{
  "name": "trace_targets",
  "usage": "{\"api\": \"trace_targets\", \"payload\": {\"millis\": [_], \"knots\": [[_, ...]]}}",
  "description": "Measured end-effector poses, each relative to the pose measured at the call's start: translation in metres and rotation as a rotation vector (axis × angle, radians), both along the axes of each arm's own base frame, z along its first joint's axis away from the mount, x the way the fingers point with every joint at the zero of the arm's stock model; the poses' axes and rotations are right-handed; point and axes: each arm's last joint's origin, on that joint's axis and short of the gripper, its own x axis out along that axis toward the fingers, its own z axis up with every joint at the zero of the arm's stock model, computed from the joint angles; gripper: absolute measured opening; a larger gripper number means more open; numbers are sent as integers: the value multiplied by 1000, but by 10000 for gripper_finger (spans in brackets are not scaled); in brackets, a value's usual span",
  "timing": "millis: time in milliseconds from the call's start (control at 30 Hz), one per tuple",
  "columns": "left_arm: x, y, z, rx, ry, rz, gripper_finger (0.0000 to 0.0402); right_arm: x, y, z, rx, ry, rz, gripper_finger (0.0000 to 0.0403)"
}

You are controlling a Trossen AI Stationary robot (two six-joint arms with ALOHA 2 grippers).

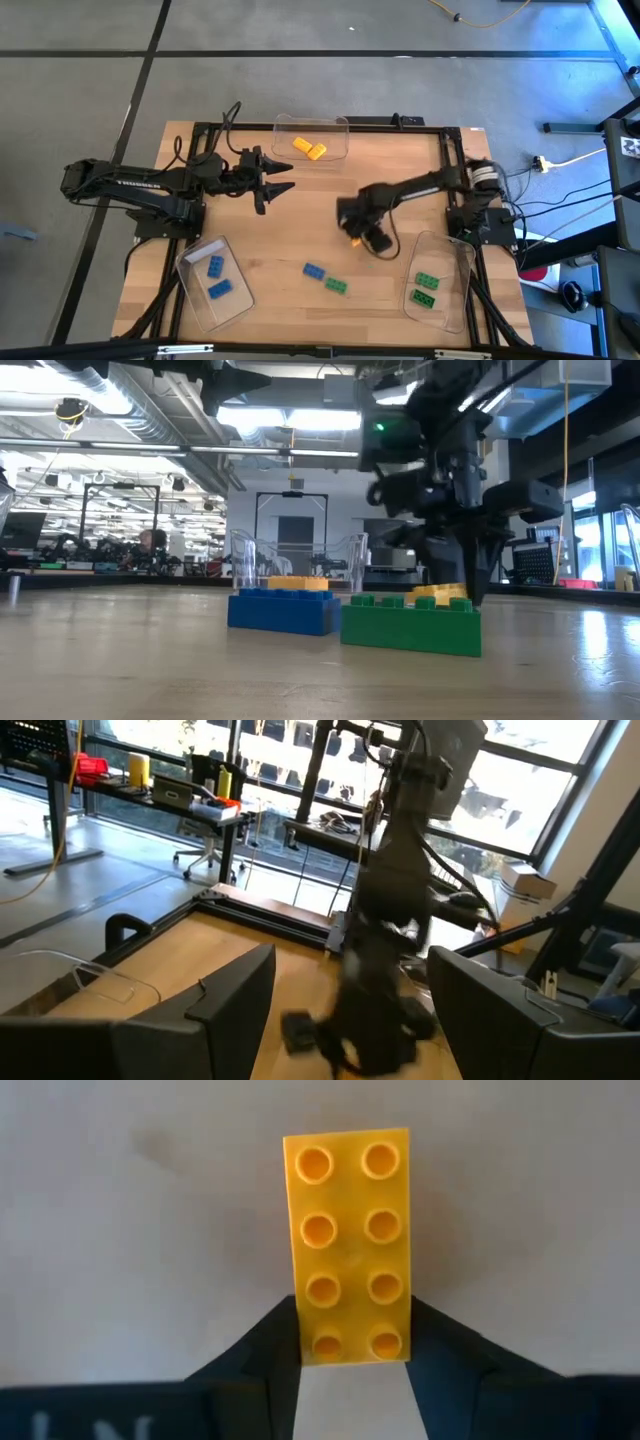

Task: Sort & place blocks by color
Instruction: Put the yellow game piece into the top transparent bin

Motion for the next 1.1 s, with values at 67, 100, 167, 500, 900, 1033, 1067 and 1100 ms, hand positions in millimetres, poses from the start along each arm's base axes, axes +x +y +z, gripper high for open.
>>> {"api": "trace_targets", "payload": {"millis": [67, 100, 167, 500, 900, 1033, 1067, 1100], "knots": [[0, 0, 0, 3, 2, 0, 253, -12, -15, 7, 0, -44, -90, 144], [0, 0, 0, 3, 1, 1, 253, -19, -21, 11, 4, -71, -138, 144], [0, 0, 0, 3, 3, 2, 253, -33, -31, 18, 32, -134, -248, 144], [0, 1, 0, 4, 3, -2, 253, -51, -41, 53, 305, -733, -670, 144], [-1, 7, 0, 5, -3, 25, 253, -19, -48, 126, 432, -1282, -732, 144], [-1, 7, 0, 5, -4, 25, 253, -17, -48, 137, 412, -1321, -713, 144], [-1, 7, 0, 5, -4, 25, 253, -16, -49, 137, 413, -1324, -713, 144], [-1, 7, 0, 5, -4, 25, 253, -16, -49, 138, 414, -1326, -713, 144]]}}
